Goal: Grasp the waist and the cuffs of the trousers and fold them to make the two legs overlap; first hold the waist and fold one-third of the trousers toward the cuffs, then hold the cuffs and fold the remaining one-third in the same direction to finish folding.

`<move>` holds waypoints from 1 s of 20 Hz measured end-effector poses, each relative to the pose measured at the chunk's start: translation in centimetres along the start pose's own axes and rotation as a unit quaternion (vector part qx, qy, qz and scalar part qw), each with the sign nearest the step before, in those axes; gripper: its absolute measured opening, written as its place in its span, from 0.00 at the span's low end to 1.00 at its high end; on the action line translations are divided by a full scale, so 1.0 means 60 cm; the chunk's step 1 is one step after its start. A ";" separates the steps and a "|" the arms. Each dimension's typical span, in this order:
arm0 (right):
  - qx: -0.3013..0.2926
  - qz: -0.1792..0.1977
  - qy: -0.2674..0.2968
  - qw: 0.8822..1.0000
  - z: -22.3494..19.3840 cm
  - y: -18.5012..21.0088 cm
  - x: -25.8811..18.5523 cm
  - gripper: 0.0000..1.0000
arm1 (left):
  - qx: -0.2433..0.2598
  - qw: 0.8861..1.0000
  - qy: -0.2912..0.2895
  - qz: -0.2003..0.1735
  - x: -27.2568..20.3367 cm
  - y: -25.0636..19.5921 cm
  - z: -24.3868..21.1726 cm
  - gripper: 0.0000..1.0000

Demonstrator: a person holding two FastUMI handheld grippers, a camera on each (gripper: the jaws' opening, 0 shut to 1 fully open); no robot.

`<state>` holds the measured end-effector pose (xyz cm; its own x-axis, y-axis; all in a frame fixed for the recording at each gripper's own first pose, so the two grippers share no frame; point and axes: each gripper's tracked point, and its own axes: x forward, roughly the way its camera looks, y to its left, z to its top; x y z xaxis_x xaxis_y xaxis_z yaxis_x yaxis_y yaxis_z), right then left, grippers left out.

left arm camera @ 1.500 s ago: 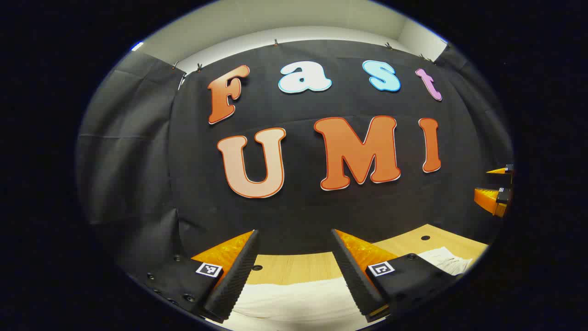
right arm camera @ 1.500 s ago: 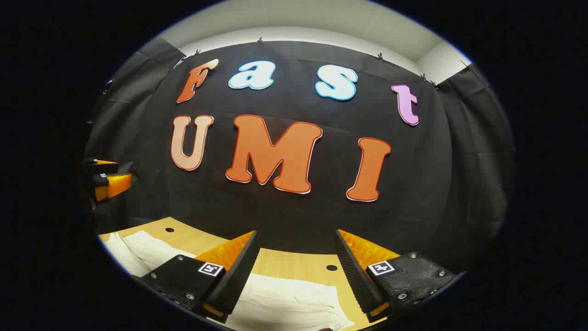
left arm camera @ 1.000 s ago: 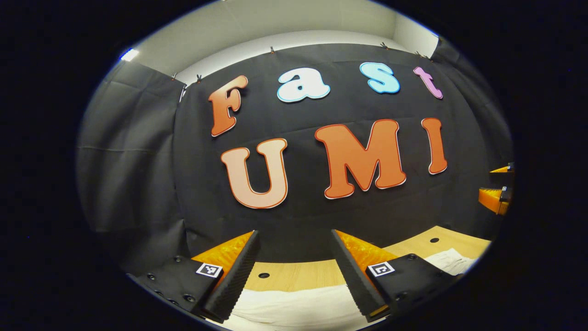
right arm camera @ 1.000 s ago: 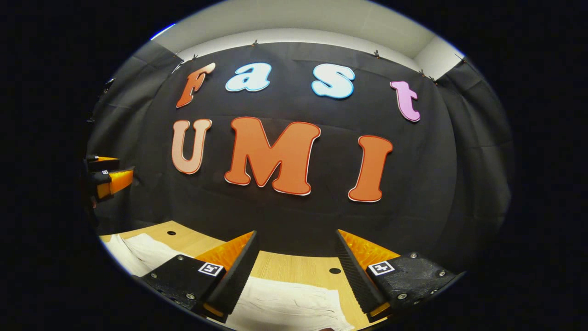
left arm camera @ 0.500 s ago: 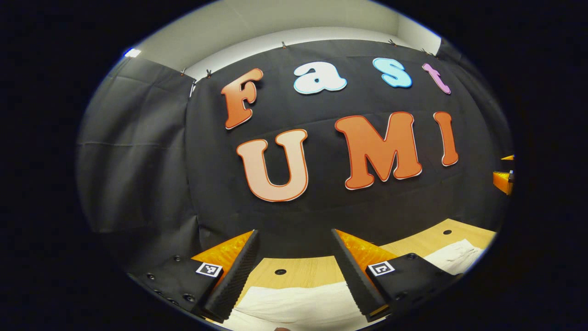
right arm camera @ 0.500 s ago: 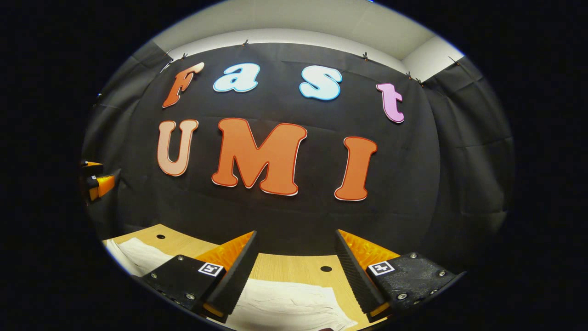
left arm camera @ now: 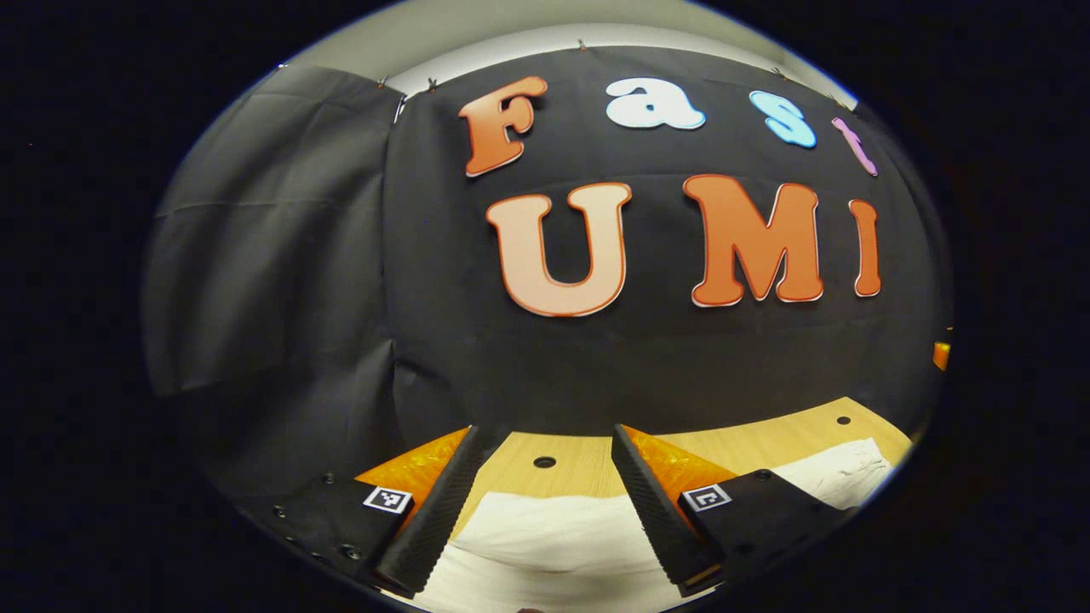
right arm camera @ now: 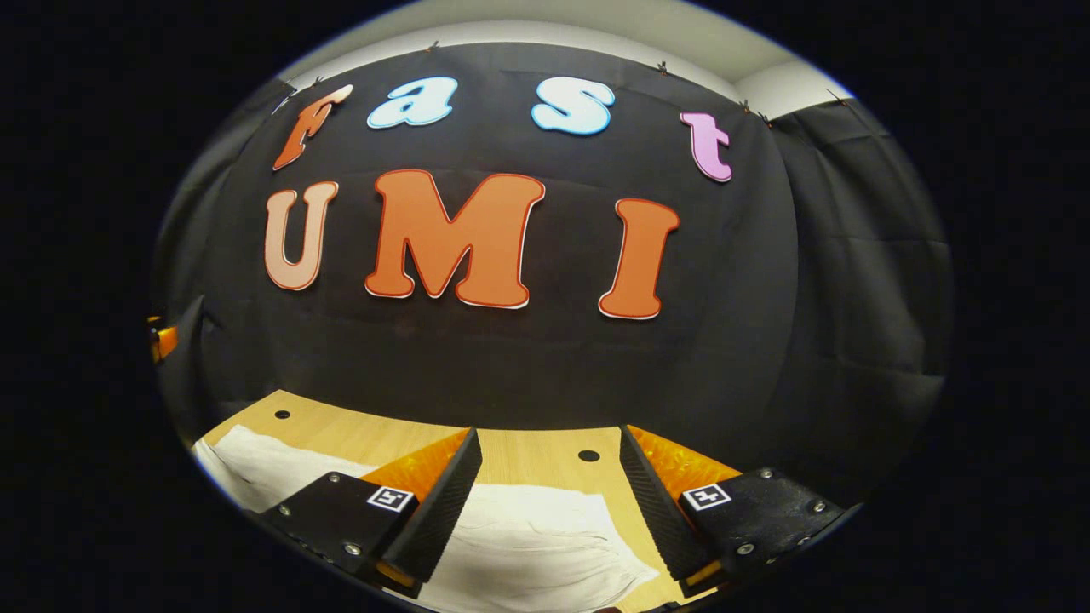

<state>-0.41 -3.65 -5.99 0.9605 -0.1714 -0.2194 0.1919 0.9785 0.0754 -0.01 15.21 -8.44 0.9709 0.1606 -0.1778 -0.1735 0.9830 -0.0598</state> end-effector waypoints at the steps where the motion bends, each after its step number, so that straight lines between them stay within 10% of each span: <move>1: 0.009 -0.001 0.019 1.000 -0.015 -0.005 0.003 0.99 | -0.008 1.000 0.014 0.003 0.002 0.012 -0.015 0.99; 12: 0.153 -0.028 0.290 0.944 -0.248 -0.050 0.022 0.97 | -0.086 0.977 0.193 0.038 -0.013 0.116 -0.194 1.00; 20: 0.236 -0.064 0.411 0.878 -0.369 -0.101 -0.005 0.93 | -0.230 0.916 0.318 0.083 0.003 0.154 -0.355 0.97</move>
<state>-6.32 -7.00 -27.93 0.4915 0.0540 -0.8692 0.5370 0.7670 0.3512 -4.95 22.40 -29.93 0.6575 0.0759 -0.7497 -0.5032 0.7848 -0.3618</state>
